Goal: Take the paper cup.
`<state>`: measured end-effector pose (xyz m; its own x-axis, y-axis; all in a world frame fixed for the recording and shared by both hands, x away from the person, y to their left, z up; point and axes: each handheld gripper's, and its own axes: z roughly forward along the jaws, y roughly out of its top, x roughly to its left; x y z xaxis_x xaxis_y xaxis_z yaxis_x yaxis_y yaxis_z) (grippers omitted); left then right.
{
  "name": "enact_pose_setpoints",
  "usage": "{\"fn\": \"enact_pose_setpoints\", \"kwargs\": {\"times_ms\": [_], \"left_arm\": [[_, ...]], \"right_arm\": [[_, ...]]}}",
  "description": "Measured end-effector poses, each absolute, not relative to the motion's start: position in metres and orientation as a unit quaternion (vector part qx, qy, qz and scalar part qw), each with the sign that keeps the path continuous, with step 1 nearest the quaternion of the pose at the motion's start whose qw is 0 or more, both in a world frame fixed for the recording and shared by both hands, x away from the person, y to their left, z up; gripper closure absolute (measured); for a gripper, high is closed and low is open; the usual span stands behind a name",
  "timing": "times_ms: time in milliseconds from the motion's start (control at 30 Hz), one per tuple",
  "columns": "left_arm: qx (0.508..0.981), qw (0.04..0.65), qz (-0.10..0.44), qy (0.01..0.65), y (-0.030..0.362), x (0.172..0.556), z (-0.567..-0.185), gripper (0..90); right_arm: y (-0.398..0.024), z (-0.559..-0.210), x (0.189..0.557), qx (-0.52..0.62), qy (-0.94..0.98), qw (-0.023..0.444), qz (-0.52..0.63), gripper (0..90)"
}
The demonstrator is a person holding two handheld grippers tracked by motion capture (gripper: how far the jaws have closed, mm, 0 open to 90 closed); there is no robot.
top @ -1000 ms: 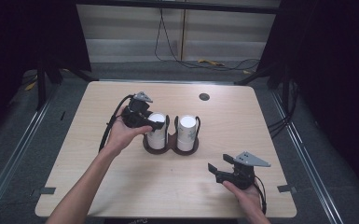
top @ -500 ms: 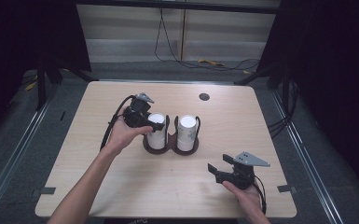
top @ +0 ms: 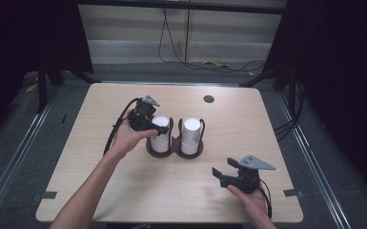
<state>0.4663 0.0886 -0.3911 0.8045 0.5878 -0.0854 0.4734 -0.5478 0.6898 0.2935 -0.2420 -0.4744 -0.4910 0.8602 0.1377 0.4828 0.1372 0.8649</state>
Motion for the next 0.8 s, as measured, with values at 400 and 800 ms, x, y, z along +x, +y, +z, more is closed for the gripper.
{"fn": "enact_pose_setpoints", "kwargs": {"times_ms": [400,800], "left_arm": [[0.880,0.364,0.085,0.293,0.0908,0.4643,-0.3879,34.3],[0.881,0.365,0.088,0.288,0.0898,0.4627,-0.3838,34.9]], "right_arm": [[-0.2412,-0.4747,0.2937,0.462,0.728,0.201,0.465,24.9],[-0.2411,-0.4747,0.2938,0.462,0.728,0.201,0.465,24.9]]}}
